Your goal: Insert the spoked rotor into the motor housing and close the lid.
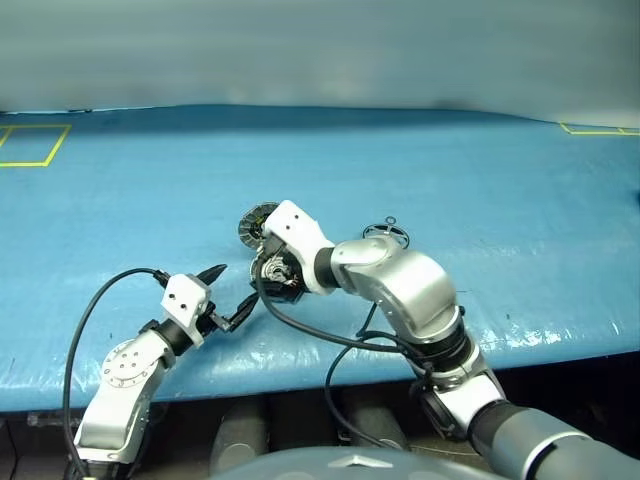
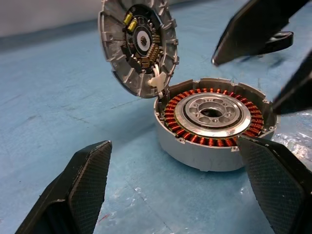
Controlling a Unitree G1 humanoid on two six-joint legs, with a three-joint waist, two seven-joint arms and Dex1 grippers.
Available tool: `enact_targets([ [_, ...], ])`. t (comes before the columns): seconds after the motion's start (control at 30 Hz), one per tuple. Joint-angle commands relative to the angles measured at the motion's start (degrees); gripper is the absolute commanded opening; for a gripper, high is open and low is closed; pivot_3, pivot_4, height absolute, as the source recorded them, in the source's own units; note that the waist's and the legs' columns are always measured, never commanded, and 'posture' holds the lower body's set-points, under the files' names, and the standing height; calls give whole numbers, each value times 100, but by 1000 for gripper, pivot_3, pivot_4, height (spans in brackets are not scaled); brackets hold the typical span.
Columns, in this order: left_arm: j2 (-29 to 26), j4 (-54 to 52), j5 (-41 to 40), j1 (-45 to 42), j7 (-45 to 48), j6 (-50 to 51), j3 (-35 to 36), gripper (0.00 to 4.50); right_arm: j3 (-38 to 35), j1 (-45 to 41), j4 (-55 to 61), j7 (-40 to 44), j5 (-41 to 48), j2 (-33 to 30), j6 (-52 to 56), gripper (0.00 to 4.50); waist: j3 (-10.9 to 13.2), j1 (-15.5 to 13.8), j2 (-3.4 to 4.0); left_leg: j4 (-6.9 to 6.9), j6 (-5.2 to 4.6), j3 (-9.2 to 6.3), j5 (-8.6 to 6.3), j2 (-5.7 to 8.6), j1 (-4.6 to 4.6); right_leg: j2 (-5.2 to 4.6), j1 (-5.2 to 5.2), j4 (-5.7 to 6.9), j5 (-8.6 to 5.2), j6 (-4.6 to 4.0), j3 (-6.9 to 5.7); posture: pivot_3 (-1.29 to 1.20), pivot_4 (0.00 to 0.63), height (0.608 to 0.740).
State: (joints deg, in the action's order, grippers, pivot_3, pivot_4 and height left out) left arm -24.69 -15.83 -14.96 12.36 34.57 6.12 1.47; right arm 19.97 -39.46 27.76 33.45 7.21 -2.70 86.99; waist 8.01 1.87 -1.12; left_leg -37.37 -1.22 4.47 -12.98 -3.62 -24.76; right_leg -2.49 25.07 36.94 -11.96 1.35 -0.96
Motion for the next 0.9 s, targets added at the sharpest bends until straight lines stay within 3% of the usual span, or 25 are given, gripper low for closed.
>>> enact_targets([
  [0.03, -23, -176, -118, -63, 105, 52, -24, 4500, -405, 61, 540, 131, 295, -735, -233, 3864, 1, -16, 1, 0, 0, 0, 0, 0, 1, -1, -1, 0, -1, 0, 0, 0, 150, 740],
  [0.2, -38, -222, -162, -74, 211, 143, -107, 4500, -989, 347, 184, 205, 238, -2188, -1469, 3864, 3, -49, -1, -5, -5, 2, -1, 11, 4, -13, -8, -6, -3, 8, 4, 0, 150, 740],
  [0.33, -15, -210, -130, -101, 228, 162, -193, 4500, -1454, 276, -945, -255, -16, -2666, -1912, 3864, 3, -29, -1, -5, -5, 2, -1, 8, 10, 0, -9, -1, -4, 10, 9, 0, 150, 740],
  [0.7, 13, -110, -151, -183, 286, 187, -269, 4500, -2781, -966, -4681, -2340, -353, -1667, -2814, 3864, 5, -20, 2, -2, -8, 17, 1, 7, 2, 15, 3, 0, 22, 45, 39, 0, 150, 740],
  [0.9, 21, -101, -123, -164, 262, 203, -276, 4500, -3052, -1412, -5784, -2959, -292, -1242, -3253, 3864, 7, -16, 6, -1, -8, 35, 1, 8, -6, 15, 9, -1, 29, 57, 44, 0, 150, 740],
])
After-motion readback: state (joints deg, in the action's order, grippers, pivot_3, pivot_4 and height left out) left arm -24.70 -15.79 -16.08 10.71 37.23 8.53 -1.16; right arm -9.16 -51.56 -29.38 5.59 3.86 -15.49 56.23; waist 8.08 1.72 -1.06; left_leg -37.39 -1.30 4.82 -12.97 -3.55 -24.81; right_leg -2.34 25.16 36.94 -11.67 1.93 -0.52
